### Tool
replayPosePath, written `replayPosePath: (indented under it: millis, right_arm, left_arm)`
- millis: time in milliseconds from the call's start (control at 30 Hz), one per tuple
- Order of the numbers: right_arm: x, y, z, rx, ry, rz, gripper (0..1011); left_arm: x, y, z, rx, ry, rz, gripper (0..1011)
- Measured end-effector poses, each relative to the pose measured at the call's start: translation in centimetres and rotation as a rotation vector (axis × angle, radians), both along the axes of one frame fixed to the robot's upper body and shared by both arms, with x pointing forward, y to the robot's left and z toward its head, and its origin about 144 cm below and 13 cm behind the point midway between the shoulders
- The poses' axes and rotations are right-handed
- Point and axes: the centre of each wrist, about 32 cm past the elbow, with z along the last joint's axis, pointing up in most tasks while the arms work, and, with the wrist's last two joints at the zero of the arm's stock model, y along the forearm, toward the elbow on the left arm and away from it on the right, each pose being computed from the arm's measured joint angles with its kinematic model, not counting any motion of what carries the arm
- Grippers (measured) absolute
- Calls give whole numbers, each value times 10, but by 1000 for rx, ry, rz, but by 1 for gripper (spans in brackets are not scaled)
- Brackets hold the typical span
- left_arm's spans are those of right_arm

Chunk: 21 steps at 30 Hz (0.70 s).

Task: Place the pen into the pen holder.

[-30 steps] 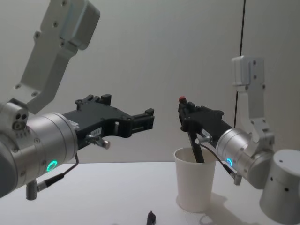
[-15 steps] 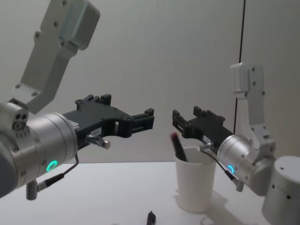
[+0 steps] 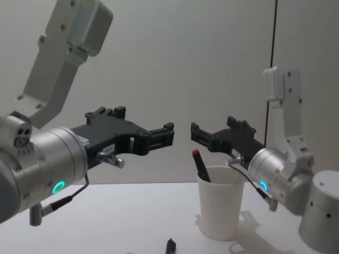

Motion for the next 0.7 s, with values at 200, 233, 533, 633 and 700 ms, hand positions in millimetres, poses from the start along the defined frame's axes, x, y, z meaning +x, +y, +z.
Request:
replayPosePath:
  millis: [200,233,533,633,700]
  right_arm:
    - [6,-4,11,10,8,9,1002]
    - [6,-4,12,13,6,10,1001]
    - [2,-18,34,15,48,22,1002]
    - [-2,-25,41,9,59,21,1002]
    - [-4,-28,44,5,68,19,1002]
  left_arm:
    - [0,0,0,0,0,0,1000]
    - [0,0,0,0,0,0,1000]
    - [0,0,0,0,0,0,1000]
    - [0,0,0,0,0,0,1000]
    - [0,0,0,0,0,0,1000]
